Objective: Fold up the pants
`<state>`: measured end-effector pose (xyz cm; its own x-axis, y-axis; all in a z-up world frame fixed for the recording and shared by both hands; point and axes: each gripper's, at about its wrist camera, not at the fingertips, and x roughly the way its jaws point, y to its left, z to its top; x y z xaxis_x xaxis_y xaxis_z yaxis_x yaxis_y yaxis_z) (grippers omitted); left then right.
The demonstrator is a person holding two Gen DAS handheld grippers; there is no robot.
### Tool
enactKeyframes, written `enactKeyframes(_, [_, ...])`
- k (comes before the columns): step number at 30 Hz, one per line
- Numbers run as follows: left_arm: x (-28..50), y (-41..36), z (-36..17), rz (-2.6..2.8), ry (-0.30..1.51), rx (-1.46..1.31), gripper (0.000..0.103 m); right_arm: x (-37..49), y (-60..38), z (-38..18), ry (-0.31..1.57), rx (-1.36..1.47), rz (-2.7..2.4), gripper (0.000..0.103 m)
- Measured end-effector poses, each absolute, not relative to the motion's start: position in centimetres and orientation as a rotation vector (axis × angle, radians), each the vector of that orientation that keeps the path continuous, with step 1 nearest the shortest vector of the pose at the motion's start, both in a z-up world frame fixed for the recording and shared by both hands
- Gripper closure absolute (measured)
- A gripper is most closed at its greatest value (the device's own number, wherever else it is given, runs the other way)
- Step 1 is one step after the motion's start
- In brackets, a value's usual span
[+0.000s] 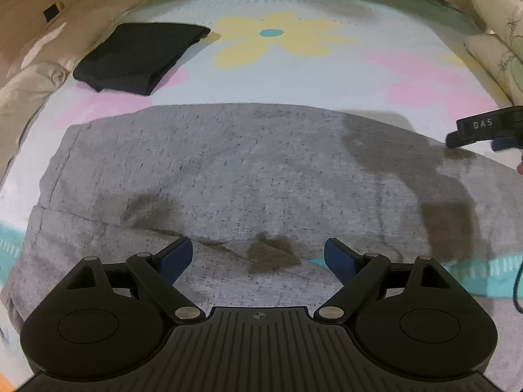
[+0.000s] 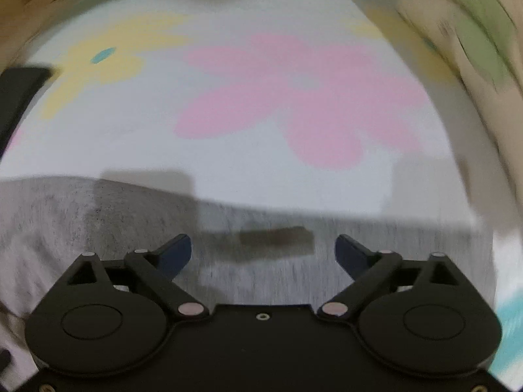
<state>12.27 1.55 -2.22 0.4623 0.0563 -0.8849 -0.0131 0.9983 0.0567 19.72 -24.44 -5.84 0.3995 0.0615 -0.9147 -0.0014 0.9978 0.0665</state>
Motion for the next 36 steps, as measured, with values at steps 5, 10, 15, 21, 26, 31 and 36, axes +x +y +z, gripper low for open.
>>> enactKeyframes(5, [13.0,2.7,-2.9,0.056,1.111,0.022,0.015,21.4,-23.9,-7.9,1.162,-0.058,0.269,0.01])
enactKeyframes(10, [13.5,3.3,-3.3,0.073,1.118,0.01,0.015,23.4,-23.4,-10.0,1.18,-0.178,0.432,0.035])
enactKeyframes(15, [13.9,3.0,-3.4,0.035,1.119,0.007,0.015,20.3,-22.7,-8.3,1.135,-0.213,0.537,0.097])
enactKeyframes(21, [16.2,3.2,-2.5,0.012,1.131,-0.059,0.015,16.1,-24.0,-5.0,1.02,-0.24,0.579,0.099])
enactKeyframes(26, [17.4,3.3,-2.1,0.043,1.092,-0.052,0.015,17.3,-25.8,-5.3,1.088,-0.076,0.451,0.086])
enactKeyframes(31, [17.4,3.8,-3.8,0.067,1.136,-0.028,0.015,17.8,-36.9,-6.7,1.072,0.25,0.097,0.029])
enactKeyframes(36, [17.6,4.1,-4.0,0.079,1.143,-0.019,0.015,16.1,-45.4,-8.3,1.029,0.327,-0.123,0.029])
